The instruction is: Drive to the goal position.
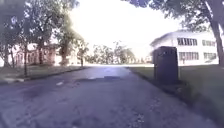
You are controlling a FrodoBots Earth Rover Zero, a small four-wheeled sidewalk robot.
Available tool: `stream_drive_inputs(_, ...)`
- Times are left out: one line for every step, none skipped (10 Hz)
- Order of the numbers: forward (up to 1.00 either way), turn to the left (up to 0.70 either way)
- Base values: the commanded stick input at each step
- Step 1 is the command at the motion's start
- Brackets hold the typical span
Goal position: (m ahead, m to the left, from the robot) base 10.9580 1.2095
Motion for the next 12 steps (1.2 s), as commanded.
stream_drive_inputs(0.50,0.00)
stream_drive_inputs(0.50,0.00)
stream_drive_inputs(0.50,0.00)
stream_drive_inputs(0.50,0.00)
stream_drive_inputs(0.50,0.00)
stream_drive_inputs(0.50,0.00)
stream_drive_inputs(0.50,0.00)
stream_drive_inputs(0.50,0.00)
stream_drive_inputs(0.50,0.00)
stream_drive_inputs(0.50,0.00)
stream_drive_inputs(0.50,0.00)
stream_drive_inputs(0.50,0.00)
